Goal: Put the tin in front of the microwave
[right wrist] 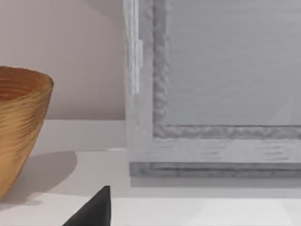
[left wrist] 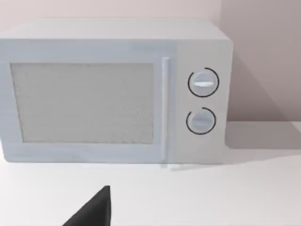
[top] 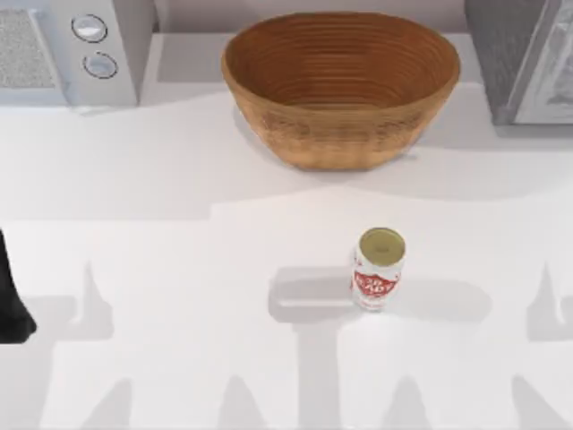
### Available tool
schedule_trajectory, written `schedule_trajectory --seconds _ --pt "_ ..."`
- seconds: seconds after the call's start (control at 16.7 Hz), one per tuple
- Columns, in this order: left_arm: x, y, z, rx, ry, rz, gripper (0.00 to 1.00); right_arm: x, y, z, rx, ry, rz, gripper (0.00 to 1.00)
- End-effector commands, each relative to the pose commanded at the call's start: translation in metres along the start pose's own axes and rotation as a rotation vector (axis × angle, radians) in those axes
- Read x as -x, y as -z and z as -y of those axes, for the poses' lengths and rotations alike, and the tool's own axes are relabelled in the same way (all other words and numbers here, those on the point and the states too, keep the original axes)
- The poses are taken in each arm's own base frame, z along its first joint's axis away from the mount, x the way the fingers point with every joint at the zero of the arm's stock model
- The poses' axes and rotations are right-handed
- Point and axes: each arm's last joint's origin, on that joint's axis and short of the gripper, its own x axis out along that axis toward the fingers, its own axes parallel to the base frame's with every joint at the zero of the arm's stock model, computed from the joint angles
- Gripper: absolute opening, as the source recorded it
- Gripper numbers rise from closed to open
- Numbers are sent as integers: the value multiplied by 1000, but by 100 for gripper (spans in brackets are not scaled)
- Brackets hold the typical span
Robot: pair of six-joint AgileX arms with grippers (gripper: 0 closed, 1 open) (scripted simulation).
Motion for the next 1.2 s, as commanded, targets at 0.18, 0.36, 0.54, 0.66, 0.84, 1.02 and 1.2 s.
schedule_trajectory --seconds 0.18,0.36,0.54,0.66,0.84,1.02,1.2 --pt "0 -1 1 -2 7 -7 100 0 0 0 0 0 0 100" --pt "-2 -14 7 -19 72 -76 100 0 0 0 0 0 0 100" --pt "-8 -41 19 -58 181 -212 100 0 0 0 0 0 0 100" --pt "-20 -62 31 -101 269 -337 100 0 0 0 0 0 0 100" --pt "-50 -90 61 -194 407 -568 100 0 0 0 0 0 0 100" --pt "-92 -101 107 -318 533 -832 100 0 0 0 0 0 0 100" --pt "-132 -91 167 -455 627 -1091 100 0 0 0 0 0 0 100"
